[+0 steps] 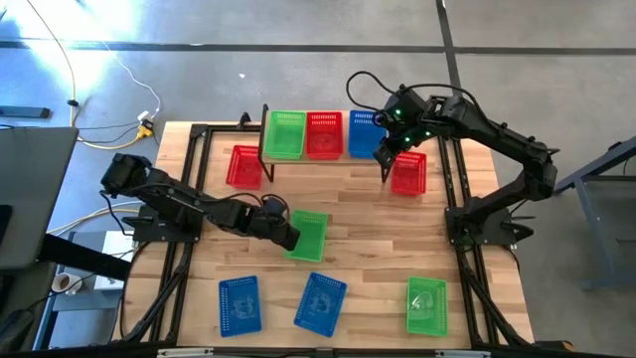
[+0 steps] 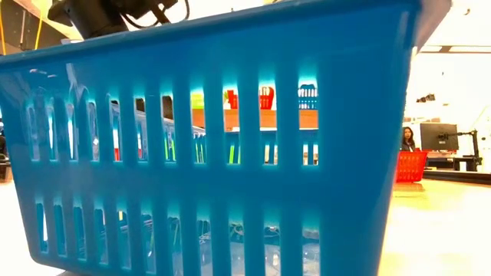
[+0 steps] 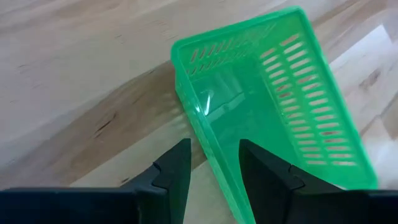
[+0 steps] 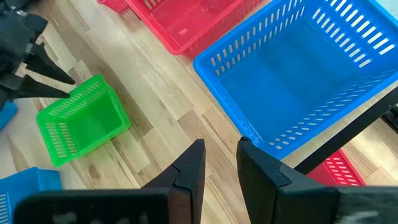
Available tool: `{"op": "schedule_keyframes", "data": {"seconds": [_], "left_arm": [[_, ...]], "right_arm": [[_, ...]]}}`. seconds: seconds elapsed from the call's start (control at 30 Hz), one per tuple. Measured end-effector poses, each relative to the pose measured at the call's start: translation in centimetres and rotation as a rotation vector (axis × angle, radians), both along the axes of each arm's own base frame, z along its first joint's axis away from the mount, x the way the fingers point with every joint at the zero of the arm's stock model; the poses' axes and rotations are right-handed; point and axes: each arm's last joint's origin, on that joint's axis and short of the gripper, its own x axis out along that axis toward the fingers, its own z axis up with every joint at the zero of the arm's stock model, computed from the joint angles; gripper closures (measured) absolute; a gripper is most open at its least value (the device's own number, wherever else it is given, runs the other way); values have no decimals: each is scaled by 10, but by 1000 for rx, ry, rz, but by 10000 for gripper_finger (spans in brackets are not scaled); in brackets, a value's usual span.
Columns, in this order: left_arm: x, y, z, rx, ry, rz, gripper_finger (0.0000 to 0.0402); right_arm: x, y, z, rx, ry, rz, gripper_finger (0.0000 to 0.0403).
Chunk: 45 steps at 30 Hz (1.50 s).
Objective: Stack baskets on shelf by color
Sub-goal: Stack the top green bin on top of the green bin on the shelf
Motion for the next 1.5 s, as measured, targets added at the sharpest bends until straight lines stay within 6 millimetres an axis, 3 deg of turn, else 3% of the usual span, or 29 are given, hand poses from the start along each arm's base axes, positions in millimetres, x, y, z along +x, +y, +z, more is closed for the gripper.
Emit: {"op": "schedule_keyframes", "data": {"seconds": [0.43,0.83,1.2,1.5], "left_arm": [[3,-1,-12,-35,32,20,285],[3,-1,-12,-34,34,17,393],[5,-1,-8,-30,-8,32,397],[8,1,19,39,-118,37,397]], "right_arm": [[0,0,0,-1,-2,0,324],[0,0,0,-2,-2,2,324],[1,1,0,-14,3,15,324],[5,10,0,-60,24,34,324]]}}
